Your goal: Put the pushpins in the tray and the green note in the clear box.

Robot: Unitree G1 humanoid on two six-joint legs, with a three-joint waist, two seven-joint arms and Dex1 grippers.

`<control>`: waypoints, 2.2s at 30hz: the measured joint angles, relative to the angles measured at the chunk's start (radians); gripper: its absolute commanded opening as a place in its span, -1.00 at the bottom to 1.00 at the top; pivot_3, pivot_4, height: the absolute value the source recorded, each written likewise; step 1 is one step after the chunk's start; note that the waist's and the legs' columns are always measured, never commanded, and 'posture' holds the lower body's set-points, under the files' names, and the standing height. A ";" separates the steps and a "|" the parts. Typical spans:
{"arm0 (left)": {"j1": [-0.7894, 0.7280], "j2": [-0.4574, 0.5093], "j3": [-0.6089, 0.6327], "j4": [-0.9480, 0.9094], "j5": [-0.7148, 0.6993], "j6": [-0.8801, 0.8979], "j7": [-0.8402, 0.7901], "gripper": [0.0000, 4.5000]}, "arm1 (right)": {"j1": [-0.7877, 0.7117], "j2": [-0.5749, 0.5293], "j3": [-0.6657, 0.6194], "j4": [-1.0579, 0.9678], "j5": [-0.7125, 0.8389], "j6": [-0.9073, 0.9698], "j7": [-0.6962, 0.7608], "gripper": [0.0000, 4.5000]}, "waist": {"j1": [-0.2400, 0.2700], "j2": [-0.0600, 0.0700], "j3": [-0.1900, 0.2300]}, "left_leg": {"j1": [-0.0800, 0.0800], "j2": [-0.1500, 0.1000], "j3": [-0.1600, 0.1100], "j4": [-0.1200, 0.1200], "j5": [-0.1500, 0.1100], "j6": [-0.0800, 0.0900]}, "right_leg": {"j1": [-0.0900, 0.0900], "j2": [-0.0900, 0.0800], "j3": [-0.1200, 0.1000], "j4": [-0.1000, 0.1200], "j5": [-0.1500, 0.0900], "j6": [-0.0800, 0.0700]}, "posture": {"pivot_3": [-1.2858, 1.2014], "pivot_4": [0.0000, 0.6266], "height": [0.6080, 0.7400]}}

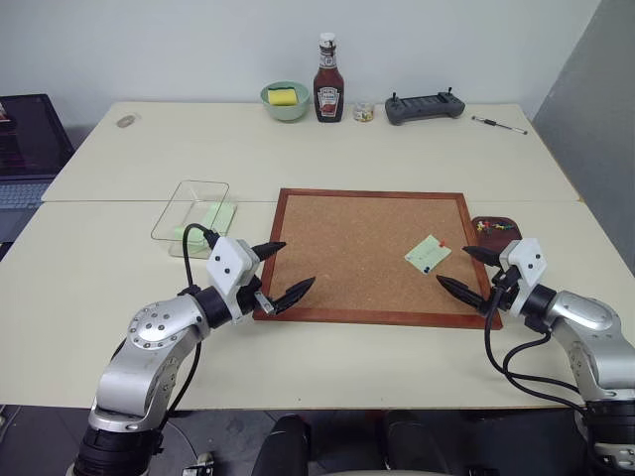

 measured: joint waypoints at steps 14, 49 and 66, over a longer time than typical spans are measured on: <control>-0.094 -0.007 -0.052 0.109 0.039 -0.046 -0.035 -0.54 | 0.039 0.008 0.000 -0.051 0.001 0.003 -0.019 1.00 | 0.000 0.000 0.000 | 0.000 0.000 0.000 0.000 0.000 0.000 | 0.000 0.000 0.000 0.000 0.000 0.000 | 0.03 -0.52 1.00; -0.421 -0.291 -0.277 0.749 0.197 -0.253 -0.163 -0.99 | 0.052 0.051 0.009 -0.236 0.036 0.180 -0.168 1.00 | -0.001 0.000 0.000 | -0.001 -0.002 -0.001 0.001 0.000 0.000 | 0.000 0.000 0.000 0.000 0.000 0.000 | 0.03 -0.52 1.00; -0.422 -0.321 -0.265 0.841 0.212 -0.378 -0.188 -0.99 | -0.078 0.051 0.008 -0.152 0.012 0.268 -0.240 1.00 | 0.001 0.003 -0.002 | 0.003 -0.002 -0.001 0.002 0.000 0.000 | 0.003 -0.001 0.000 0.000 0.000 0.000 | 0.03 -0.52 1.00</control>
